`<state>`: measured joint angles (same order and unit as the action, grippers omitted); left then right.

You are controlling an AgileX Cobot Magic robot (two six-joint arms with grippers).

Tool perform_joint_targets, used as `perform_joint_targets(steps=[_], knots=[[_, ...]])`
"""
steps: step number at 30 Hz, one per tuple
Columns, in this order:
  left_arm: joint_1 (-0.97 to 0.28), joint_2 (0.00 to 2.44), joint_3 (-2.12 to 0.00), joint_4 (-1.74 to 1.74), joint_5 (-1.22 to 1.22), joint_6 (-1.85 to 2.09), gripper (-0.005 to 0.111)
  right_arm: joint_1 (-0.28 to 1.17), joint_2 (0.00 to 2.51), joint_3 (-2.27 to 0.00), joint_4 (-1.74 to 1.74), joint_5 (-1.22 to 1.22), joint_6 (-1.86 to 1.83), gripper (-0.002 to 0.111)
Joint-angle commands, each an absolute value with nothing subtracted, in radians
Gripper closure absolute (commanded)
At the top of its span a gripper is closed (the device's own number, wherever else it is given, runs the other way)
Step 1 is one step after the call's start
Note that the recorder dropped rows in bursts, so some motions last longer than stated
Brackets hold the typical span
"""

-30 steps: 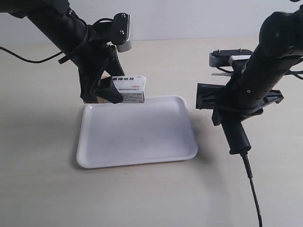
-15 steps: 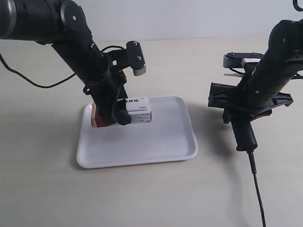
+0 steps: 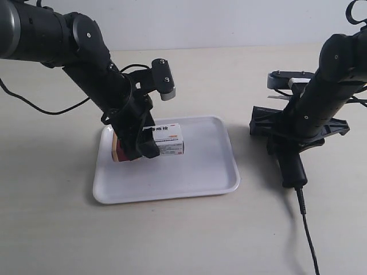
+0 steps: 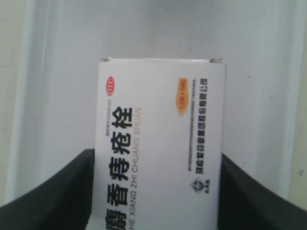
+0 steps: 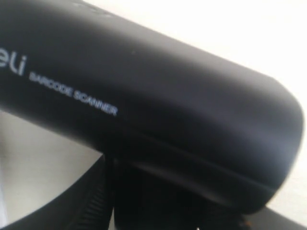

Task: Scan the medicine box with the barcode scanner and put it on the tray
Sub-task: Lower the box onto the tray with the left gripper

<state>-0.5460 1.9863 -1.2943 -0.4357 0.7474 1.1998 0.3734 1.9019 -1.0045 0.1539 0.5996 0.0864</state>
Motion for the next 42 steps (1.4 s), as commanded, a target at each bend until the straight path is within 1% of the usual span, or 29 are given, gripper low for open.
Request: perform_joint_targets(steps=[1, 2, 8, 10, 18, 26, 27, 32, 33, 42], knots=[[-0.551, 1.983, -1.293, -0.456, 0.73, 1.219, 0.107, 0.369, 1.899, -1.016, 0.157, 0.585, 0.076, 0.106], [-0.551, 1.983, -1.293, -0.458, 0.73, 1.221, 0.107, 0.369, 1.899, -1.016, 0.157, 0.587, 0.076, 0.103], [-0.551, 1.983, -1.293, -0.46, 0.723, 1.228, 0.107, 0.369, 1.899, -1.016, 0.157, 0.589, 0.078, 0.074], [-0.551, 1.983, -1.293, -0.46, 0.723, 1.228, 0.107, 0.369, 1.899, -1.016, 0.157, 0.589, 0.078, 0.069], [-0.551, 1.983, -1.293, -0.46, 0.723, 1.228, 0.107, 0.369, 1.899, -1.016, 0.157, 0.589, 0.078, 0.06], [-0.551, 1.983, -1.293, -0.46, 0.719, 1.229, 0.107, 0.369, 1.904, -1.016, 0.157, 0.579, 0.078, 0.058], [-0.551, 1.983, -1.293, -0.46, 0.72, 1.231, 0.107, 0.369, 1.909, -1.016, 0.157, 0.581, 0.078, 0.056], [-0.551, 1.983, -1.293, -0.46, 0.72, 1.234, 0.107, 0.369, 1.933, -1.016, 0.157, 0.607, 0.078, 0.035], [-0.551, 1.983, -1.293, -0.46, 0.72, 1.237, 0.107, 0.369, 1.935, -1.016, 0.157, 0.61, 0.078, 0.033], [-0.551, 1.983, -1.293, -0.466, 0.716, 1.253, 0.107, 0.369, 1.874, -1.016, 0.157, 0.659, 0.105, 0.032]])
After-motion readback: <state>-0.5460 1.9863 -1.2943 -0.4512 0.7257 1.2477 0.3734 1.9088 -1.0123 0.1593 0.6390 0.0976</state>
